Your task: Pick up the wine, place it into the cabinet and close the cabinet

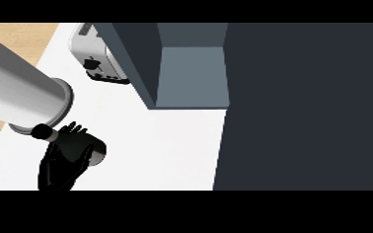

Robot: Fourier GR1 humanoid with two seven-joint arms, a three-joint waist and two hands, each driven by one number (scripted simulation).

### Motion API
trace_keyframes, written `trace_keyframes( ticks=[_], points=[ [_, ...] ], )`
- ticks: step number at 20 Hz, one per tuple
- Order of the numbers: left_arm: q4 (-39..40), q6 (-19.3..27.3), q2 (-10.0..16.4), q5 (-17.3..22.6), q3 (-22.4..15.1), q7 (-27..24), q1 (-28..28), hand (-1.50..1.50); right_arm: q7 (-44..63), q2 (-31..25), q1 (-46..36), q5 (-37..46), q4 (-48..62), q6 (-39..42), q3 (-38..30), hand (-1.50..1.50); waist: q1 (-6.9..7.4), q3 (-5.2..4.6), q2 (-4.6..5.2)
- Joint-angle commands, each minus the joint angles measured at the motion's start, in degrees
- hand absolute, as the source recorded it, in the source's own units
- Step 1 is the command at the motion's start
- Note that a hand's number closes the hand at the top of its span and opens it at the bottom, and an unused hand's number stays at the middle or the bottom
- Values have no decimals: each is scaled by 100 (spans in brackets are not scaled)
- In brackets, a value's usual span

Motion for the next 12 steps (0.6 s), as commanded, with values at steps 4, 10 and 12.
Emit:
trace_keyframes(
  ticks=[4, 10, 12],
  points=[
    [-129, 93, -164, -486, -505, -196, 106, 150, 196, -42, 152, -601, -480, 91, -342, -150, 20, 3, 0],
    [20, 540, 266, -1132, -528, -816, -148, 150, 51, 41, 41, -302, -385, 58, -105, -150, 14, 1, 2],
    [-189, 388, 369, -1184, -738, -336, -169, 150, 69, 119, 366, -241, -635, 44, 18, -150, 2, 4, -4]
  ],
)
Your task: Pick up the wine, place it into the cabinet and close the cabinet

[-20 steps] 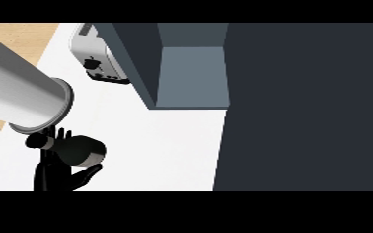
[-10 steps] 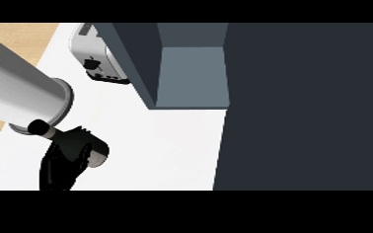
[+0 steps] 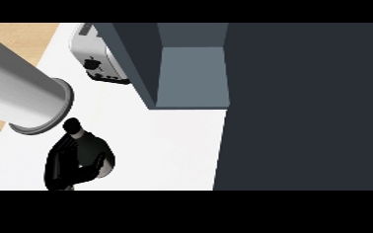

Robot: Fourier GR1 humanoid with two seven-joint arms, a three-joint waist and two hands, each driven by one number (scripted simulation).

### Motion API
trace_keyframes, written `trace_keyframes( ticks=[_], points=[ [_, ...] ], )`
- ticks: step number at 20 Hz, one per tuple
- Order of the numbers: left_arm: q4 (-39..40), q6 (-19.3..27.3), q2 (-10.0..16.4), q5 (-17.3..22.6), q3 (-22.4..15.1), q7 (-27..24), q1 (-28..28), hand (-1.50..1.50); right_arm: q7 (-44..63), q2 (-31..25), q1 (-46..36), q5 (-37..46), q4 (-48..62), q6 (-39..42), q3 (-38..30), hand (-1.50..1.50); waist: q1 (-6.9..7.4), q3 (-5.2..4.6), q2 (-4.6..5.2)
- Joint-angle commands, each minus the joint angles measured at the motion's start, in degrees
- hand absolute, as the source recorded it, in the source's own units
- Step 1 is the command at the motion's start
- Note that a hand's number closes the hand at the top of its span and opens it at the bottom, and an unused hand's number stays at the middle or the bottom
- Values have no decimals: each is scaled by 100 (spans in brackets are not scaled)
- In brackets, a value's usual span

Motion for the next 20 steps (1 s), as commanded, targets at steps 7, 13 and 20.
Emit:
trace_keyframes(
  ticks=[7, 13, 20],
  points=[
    [-879, -312, 135, -412, -686, 471, 7, 150, 27, 12, 334, -350, -590, 120, 9, -150, 22, 0, -3],
    [-861, -101, 370, -469, -384, 111, -361, 150, 168, -186, 337, -885, -709, 257, -607, -150, -13, 0, 2],
    [-3044, -495, 120, 207, -844, 1607, 331, 150, 156, -68, 372, -697, -549, 270, -393, -150, 38, 5, -12]
  ],
)
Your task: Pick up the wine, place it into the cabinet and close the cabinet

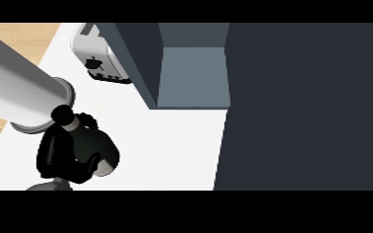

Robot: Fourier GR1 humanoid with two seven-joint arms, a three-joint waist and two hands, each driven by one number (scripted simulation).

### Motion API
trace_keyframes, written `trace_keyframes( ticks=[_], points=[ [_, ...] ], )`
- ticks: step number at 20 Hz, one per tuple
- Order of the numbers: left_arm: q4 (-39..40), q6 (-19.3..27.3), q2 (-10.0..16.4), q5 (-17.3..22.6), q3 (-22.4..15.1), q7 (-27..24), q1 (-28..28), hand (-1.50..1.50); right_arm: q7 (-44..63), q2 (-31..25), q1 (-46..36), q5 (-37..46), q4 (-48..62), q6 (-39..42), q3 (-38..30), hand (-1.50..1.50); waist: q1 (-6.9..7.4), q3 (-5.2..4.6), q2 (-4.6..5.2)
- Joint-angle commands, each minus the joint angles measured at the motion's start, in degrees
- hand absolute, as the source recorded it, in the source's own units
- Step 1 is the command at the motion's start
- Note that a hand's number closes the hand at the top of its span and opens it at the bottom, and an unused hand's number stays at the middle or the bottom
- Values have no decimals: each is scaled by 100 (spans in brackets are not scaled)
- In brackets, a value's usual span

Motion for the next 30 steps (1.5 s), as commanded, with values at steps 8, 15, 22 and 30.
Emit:
trace_keyframes(
  ticks=[8, 15, 22, 30],
  points=[
    [-2758, 770, -459, -82, -990, 2305, 356, 150, 166, 76, -74, -311, -384, -62, -51, -150, 16, 2, -1],
    [-2671, 1546, -798, -297, -1875, 2952, -477, 150, 419, 89, -191, -236, -532, -155, 10, -150, -41, -2, 8],
    [-2771, 2734, -806, -193, -2539, 3532, -1297, 150, 258, -6, 262, -500, -706, 77, -250, -150, -70, 0, 10],
    [-2135, 4004, -808, -269, -3056, 3563, -2434, 150, -130, 233, 366, -183, -356, 105, 167, -150, -68, -1, 17]
  ],
)
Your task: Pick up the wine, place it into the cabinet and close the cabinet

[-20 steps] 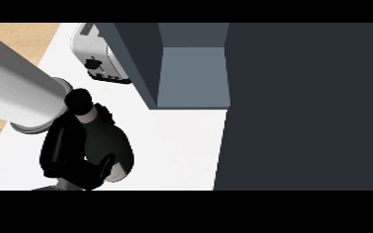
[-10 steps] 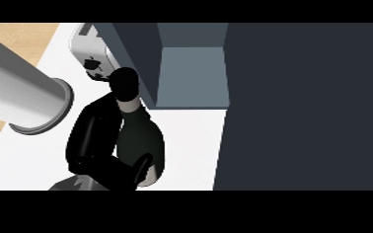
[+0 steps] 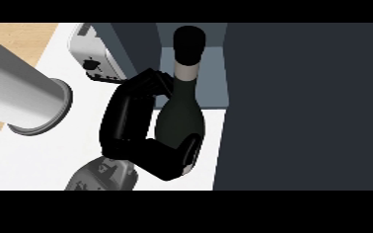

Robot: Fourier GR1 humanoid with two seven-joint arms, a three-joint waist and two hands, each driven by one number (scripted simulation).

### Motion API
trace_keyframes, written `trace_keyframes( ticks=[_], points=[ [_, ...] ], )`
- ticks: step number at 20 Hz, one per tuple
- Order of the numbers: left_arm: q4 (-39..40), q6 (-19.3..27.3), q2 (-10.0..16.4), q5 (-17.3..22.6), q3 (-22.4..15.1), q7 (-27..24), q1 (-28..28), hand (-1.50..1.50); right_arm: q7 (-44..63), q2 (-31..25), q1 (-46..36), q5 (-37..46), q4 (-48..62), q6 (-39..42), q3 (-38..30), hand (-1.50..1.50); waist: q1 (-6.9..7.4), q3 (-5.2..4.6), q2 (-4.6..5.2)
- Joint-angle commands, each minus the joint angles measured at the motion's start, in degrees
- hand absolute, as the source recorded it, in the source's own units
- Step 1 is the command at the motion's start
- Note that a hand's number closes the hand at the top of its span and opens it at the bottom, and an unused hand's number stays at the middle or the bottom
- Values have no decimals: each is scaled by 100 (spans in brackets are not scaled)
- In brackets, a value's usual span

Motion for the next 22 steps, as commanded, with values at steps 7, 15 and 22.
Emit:
trace_keyframes(
  ticks=[7, 15, 22],
  points=[
    [1015, 1542, -6, -22, -535, 110, -1385, 150, 290, -10, 100, -445, -673, 61, -120, -150, -30, -1, -1],
    [1314, 1518, -6, -222, -605, -187, -1422, 150, 229, -175, -74, -622, -419, 232, -462, -150, 19, -1, 0],
    [2299, 1849, -6, 788, -651, -1290, -1441, 150, 413, -222, 185, -787, -799, 258, -528, -150, -84, -2, 14]
  ],
)
